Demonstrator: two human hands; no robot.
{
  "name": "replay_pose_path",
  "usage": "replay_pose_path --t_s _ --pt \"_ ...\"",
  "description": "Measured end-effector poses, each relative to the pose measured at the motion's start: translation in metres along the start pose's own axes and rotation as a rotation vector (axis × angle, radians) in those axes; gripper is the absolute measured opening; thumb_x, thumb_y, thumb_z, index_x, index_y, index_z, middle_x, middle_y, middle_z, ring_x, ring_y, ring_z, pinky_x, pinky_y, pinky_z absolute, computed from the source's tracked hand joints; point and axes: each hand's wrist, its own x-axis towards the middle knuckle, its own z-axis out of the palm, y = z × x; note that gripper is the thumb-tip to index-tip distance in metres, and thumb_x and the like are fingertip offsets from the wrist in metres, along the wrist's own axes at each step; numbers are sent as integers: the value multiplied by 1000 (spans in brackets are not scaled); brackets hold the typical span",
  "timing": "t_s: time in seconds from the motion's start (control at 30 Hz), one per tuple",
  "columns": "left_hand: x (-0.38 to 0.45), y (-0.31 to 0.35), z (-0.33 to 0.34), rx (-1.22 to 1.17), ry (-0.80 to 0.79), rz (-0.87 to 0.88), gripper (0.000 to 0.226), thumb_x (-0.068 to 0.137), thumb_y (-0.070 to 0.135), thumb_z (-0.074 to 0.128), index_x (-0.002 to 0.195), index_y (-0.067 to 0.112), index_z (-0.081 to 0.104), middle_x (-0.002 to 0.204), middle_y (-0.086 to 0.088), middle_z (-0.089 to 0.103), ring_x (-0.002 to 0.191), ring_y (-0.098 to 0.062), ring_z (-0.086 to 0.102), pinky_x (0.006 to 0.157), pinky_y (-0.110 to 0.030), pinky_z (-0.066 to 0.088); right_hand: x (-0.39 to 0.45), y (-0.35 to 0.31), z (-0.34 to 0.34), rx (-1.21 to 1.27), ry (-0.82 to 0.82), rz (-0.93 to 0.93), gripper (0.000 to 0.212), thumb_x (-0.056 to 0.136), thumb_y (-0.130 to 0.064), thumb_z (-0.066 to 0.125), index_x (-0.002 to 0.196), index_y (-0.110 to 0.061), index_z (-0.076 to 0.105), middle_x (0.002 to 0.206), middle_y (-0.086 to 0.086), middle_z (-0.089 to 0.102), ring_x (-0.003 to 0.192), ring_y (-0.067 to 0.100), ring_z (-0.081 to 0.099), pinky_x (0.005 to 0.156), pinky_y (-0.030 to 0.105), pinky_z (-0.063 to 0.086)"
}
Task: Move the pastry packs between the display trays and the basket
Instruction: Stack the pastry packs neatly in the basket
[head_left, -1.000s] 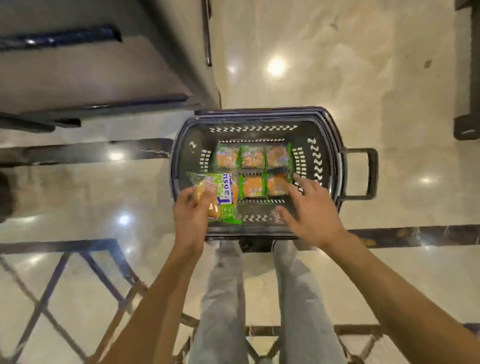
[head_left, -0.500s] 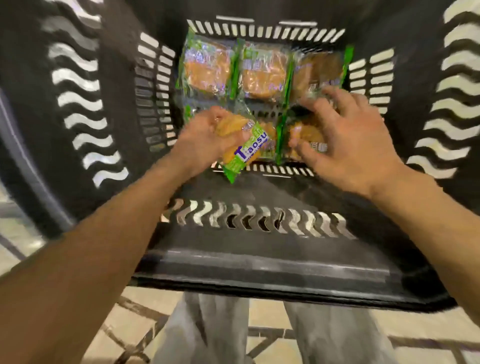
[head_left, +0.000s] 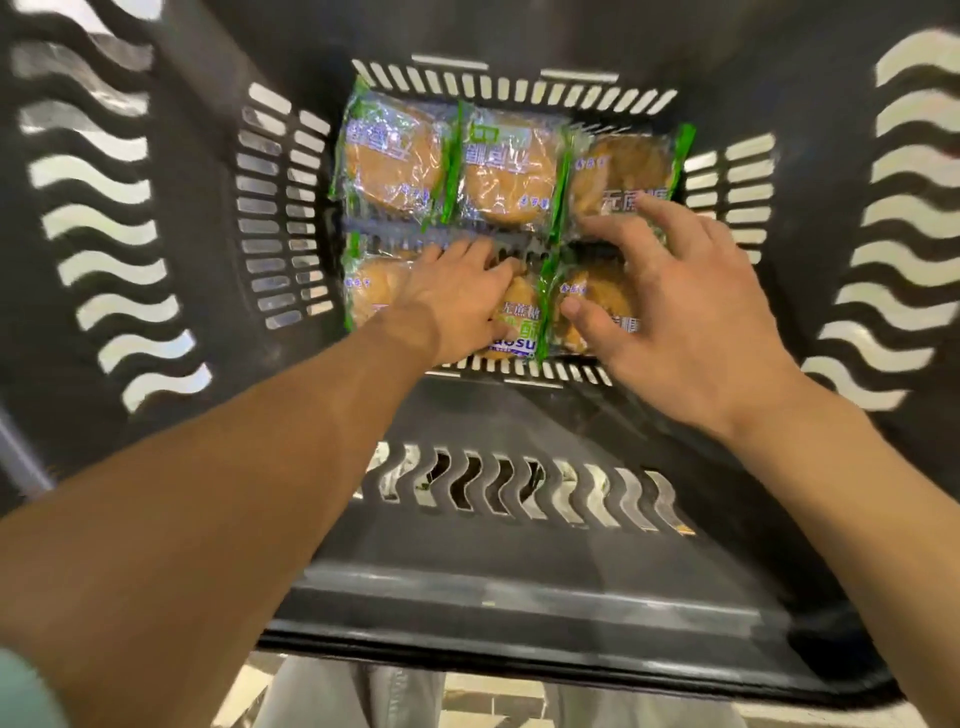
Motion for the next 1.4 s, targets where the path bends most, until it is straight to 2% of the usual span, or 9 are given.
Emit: replay_pose_path --t_s 0.2,0.33,0.43,0.6,0.73,0.9,1.07,1.23,1.4 --pt "-67 5 -34 -163 201 -109 66 97 56 51 152 23 33 147 -9 42 136 -30 39 111 -49 32 -30 -20 -42 -76 -6 -37 68 88 -62 42 146 -27 44 156 14 36 141 39 34 114 52 31" --pt "-202 14 -120 -246 515 -245 49 98 46 45 138 18 52 130 -8 59 119 -32 54 99 -48 42 -82 -70 -133 -41 78 -92 64 91 -59 45 143 -22 49 153 16 41 135 40 42 111 53 37" --pt "-334 20 -204 -384 750 -265 47 93 45 51 129 16 61 120 -7 64 111 -30 57 93 -44 48 -127 -133 -234 13 180 -186 60 92 -53 49 142 -20 53 152 16 43 133 41 44 110 54 38" --pt "-537 19 -332 -546 1008 -334 47 95 44 56 135 21 57 128 2 60 119 -13 46 97 -16 29 -199 -265 -394 37 350 -418 54 96 -52 47 141 -22 52 147 15 48 131 36 44 107 51 39" --pt "-671 3 -370 -548 1277 -411 44 96 43 57 135 22 56 128 3 60 120 -17 52 100 -25 37 -239 -370 -466 24 489 -613 49 95 -51 48 136 -26 52 142 8 54 124 29 47 100 44 40" --pt "-799 -61 -351 -567 1526 -549 47 94 47 53 136 27 56 130 7 58 123 -14 50 101 -23 35 -268 -511 -498 -23 608 -770 48 94 -48 50 135 -23 57 138 4 54 123 26 49 102 37 37" --pt "-886 -155 -324 -588 1616 -553 46 96 48 52 136 26 55 128 12 57 120 -10 50 99 -22 36 -275 -644 -490 -38 652 -757 50 96 -51 48 134 -22 60 138 4 56 126 25 51 102 38 40" --pt "-922 -235 -329 -628 1645 -517 48 96 51 48 137 27 54 131 14 56 123 -6 49 101 -30 40 -261 -738 -496 -124 630 -766 52 95 -55 46 134 -23 59 138 2 55 127 23 50 102 43 43" --pt "-912 -283 -373 -675 1644 -414 49 95 52 49 137 27 55 133 15 56 127 -7 49 107 -26 37 -229 -775 -508 -66 642 -713 51 95 -56 46 133 -24 60 139 2 54 127 24 50 104 46 45"
